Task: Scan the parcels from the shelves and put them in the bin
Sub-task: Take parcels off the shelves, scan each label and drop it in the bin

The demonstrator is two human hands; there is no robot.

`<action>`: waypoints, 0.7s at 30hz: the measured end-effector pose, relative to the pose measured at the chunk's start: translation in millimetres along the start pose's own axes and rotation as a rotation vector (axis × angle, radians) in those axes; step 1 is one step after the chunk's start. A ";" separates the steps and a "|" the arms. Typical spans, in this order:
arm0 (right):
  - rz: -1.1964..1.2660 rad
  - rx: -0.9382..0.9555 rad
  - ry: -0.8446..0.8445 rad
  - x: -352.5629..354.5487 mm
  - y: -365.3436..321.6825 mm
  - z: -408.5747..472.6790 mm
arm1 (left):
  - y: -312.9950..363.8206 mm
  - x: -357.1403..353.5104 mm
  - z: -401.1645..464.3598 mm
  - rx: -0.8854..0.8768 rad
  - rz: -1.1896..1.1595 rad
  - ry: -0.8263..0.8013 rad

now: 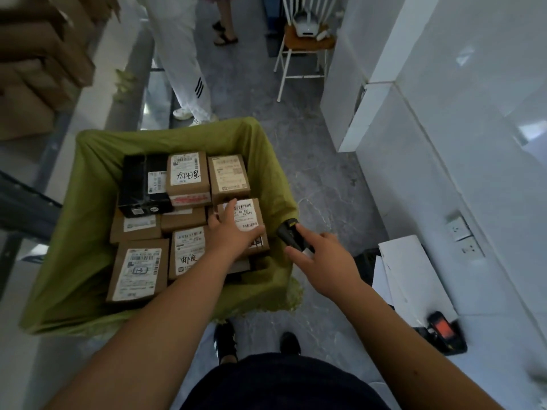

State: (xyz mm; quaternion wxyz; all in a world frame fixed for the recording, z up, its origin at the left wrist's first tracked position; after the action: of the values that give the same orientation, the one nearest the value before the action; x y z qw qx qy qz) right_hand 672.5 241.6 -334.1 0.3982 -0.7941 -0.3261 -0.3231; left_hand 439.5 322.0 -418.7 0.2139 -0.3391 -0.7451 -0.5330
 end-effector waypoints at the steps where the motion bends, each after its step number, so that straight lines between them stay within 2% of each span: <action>1: 0.011 -0.008 0.001 2.0 -1.0 2.4 | -3.0 -2.0 0.9 0.031 -0.003 -0.003; 6: 0.087 -0.025 0.017 11.1 -2.0 9.2 | 0.0 -1.5 4.1 0.053 0.046 -0.006; 15: 0.095 -0.034 0.012 7.9 -3.0 12.4 | -13.1 18.1 0.5 -0.021 0.069 0.050; 21: 0.174 -0.033 -0.042 -3.8 -2.2 17.7 | -11.3 27.5 -4.8 -0.052 0.090 0.055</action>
State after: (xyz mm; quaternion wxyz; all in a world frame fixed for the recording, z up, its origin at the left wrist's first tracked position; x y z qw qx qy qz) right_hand 673.0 256.5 -344.5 0.4049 -0.8324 -0.2589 -0.2762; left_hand 412.4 322.9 -405.7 0.2493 -0.3630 -0.7088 -0.5511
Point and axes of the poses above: each hand's wrist, its own z-axis towards the middle knuckle, its own x-axis out of the back of the hand, y = z × x, the point moved 9 cm from there along z, towards the middle knuckle, and after that the axes turned 15 degrees about -x, right-handed, at the moved point
